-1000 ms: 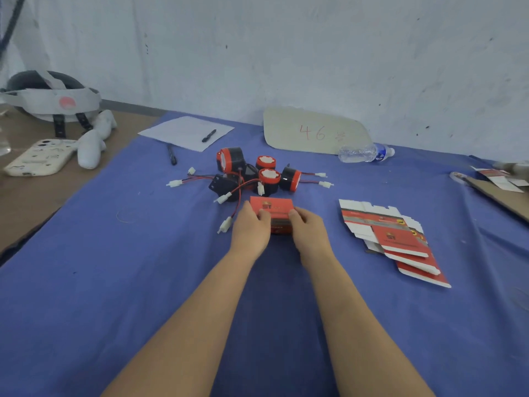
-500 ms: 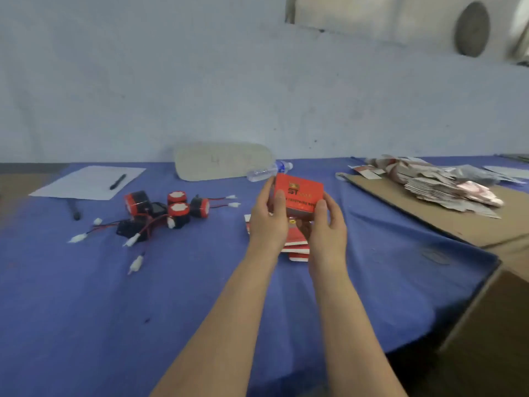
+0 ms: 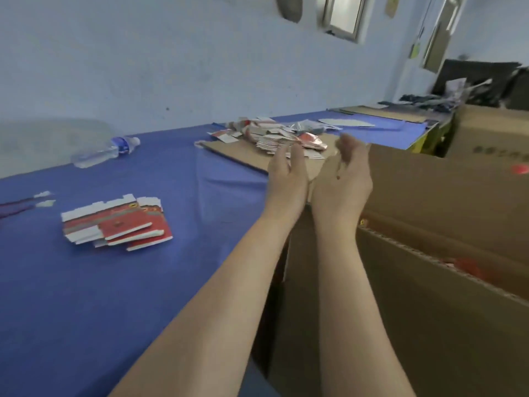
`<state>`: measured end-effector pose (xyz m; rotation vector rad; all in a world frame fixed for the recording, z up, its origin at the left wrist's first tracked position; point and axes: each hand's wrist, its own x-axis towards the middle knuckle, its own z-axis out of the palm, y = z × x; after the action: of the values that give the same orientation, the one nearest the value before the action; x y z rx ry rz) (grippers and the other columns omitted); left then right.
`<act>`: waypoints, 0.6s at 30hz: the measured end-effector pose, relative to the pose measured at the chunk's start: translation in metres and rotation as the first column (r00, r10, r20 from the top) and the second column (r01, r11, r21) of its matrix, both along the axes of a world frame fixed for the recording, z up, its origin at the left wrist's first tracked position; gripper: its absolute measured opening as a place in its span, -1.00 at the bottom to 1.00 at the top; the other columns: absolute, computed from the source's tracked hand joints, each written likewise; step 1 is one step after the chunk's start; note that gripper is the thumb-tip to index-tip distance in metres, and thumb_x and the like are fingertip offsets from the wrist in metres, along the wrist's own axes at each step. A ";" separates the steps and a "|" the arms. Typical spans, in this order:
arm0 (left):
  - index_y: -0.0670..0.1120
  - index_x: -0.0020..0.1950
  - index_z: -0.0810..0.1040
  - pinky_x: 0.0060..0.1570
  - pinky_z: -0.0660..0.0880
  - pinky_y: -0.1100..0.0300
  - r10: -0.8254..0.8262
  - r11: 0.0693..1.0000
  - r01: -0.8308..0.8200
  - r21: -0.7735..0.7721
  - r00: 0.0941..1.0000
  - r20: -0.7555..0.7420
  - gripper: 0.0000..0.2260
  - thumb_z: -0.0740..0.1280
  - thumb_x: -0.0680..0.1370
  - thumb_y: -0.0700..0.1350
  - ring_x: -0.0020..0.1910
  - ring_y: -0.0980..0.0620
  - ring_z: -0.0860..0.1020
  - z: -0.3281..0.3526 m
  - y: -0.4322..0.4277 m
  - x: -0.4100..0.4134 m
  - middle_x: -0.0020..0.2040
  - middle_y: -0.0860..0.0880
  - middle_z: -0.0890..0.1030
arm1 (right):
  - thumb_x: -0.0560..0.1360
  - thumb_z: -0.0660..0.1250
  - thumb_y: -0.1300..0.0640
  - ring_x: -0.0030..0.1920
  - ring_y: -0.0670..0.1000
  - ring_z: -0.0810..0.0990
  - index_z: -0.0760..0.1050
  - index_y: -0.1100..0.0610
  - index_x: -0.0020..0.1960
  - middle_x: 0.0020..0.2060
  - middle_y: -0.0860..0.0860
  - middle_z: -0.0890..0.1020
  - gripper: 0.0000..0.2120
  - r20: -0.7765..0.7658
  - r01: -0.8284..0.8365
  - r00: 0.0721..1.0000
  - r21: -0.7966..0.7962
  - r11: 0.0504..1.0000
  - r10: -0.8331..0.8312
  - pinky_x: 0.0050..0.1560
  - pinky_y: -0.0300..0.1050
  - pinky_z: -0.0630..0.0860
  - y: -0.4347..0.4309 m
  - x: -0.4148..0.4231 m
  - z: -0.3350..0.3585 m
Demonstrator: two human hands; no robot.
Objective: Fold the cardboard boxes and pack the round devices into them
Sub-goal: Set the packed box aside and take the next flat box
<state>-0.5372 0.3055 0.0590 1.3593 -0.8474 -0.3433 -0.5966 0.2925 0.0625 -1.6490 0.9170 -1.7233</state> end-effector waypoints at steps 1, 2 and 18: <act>-0.18 0.33 0.41 0.37 0.24 0.20 0.099 0.995 -0.099 -0.010 0.995 -0.020 -0.67 0.06 0.68 -0.04 0.35 -0.03 0.37 -0.009 0.011 0.023 0.37 -0.15 0.41 | 0.59 0.13 0.26 0.11 -0.07 0.55 0.48 0.13 0.20 0.02 -0.05 0.61 -0.74 0.011 -0.151 0.988 0.023 0.988 0.151 0.17 -0.19 0.44 0.010 0.022 -0.007; -0.21 0.29 0.42 0.37 0.27 0.09 0.211 0.977 -0.211 0.014 0.977 -0.035 -0.69 0.09 0.67 -0.07 0.35 -0.09 0.37 -0.018 0.024 0.049 0.35 -0.18 0.42 | 0.59 0.13 0.26 0.01 -0.07 0.59 0.51 0.10 0.13 -0.08 -0.08 0.62 -0.77 0.005 -0.286 0.958 0.066 0.956 0.286 0.09 -0.17 0.49 0.021 0.045 -0.014; -0.23 0.21 0.45 -0.09 0.41 0.10 0.706 0.556 -0.604 0.571 0.706 0.059 -0.74 0.09 0.59 -0.21 0.01 -0.13 0.49 -0.114 0.186 0.252 0.18 -0.18 0.53 | 0.51 0.14 0.26 -0.03 0.13 0.59 0.50 0.21 0.10 0.03 0.11 0.62 -0.76 -0.577 -0.393 0.521 0.492 0.777 0.629 -0.08 -0.06 0.56 0.099 0.260 -0.104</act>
<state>-0.2851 0.4919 -0.0551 2.0558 -0.0016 -0.1014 -0.3364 0.3916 -0.0419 -2.1238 0.8135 -0.4449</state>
